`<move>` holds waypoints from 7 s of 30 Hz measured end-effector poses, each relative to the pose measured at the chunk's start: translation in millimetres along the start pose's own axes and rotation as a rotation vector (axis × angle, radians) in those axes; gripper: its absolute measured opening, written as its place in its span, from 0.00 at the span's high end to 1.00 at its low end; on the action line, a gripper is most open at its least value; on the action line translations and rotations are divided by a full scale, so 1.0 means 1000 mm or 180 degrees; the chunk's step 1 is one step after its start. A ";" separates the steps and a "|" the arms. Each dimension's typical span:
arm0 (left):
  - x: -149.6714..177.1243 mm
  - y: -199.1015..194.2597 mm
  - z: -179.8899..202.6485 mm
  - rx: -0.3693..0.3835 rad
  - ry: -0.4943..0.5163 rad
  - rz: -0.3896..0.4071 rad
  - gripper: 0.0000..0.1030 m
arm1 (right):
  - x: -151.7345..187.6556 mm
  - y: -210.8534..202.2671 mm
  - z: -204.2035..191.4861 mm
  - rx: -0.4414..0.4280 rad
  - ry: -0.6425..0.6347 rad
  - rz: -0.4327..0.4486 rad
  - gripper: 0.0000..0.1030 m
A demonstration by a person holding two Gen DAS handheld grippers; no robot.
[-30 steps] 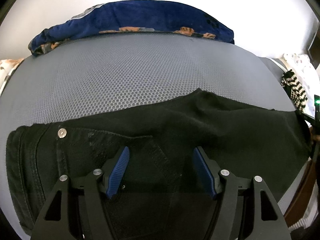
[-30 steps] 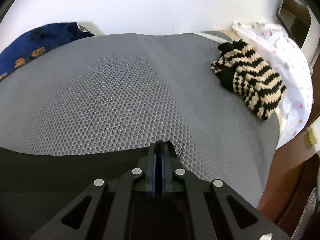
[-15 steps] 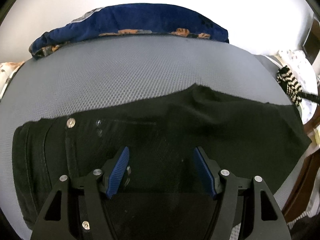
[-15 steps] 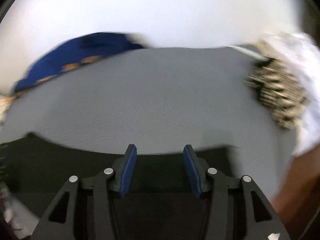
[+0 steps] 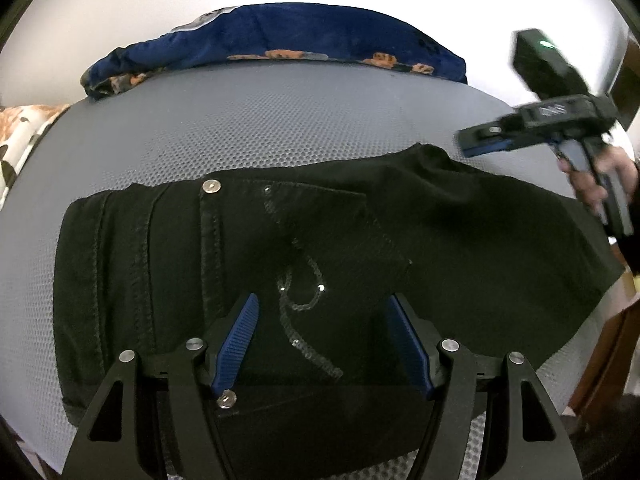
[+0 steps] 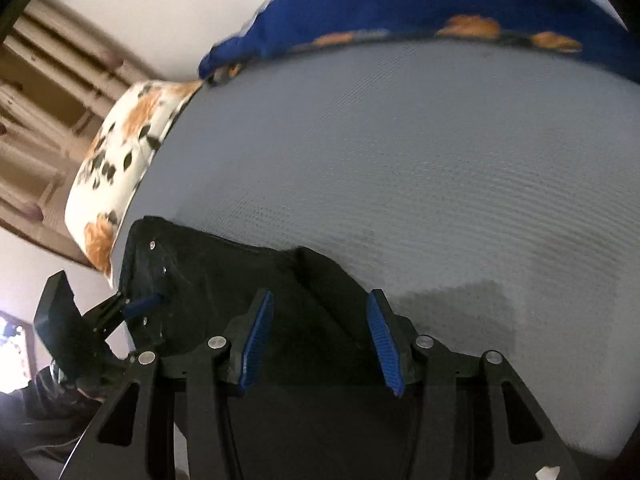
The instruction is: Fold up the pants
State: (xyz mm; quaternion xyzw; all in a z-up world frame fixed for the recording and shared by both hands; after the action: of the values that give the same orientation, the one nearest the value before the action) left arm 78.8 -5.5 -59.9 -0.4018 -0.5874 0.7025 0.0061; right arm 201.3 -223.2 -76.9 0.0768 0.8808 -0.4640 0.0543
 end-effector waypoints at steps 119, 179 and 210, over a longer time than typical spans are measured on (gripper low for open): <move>-0.022 0.013 0.075 0.0455 -0.0173 0.0084 0.43 | 0.290 -0.251 0.192 0.0994 0.2555 0.1882 0.59; -0.016 -0.059 -0.039 0.0568 -0.0850 0.0366 0.41 | 0.110 -0.047 -0.046 -0.0125 0.0537 0.0925 0.91; -0.001 0.018 0.043 0.1907 -0.1198 -0.0653 0.43 | 0.183 -0.075 0.012 0.0107 0.1010 0.1045 0.53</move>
State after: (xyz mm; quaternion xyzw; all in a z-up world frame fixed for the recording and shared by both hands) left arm 63.2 -46.5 -74.5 -0.1850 -0.3838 0.9006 0.0857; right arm 7.8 -259.5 -54.0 0.2920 0.8462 -0.4457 -0.0115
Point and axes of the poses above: each gripper's, at about its wrist camera, not at the fingertips, and y roughly the way its jaws point, z to its right, x to its underside, the point moved 4 cm from there along y, roughly the way its jaws point, and after that the axes turned 14 degrees about y, right-handed, at the moved point
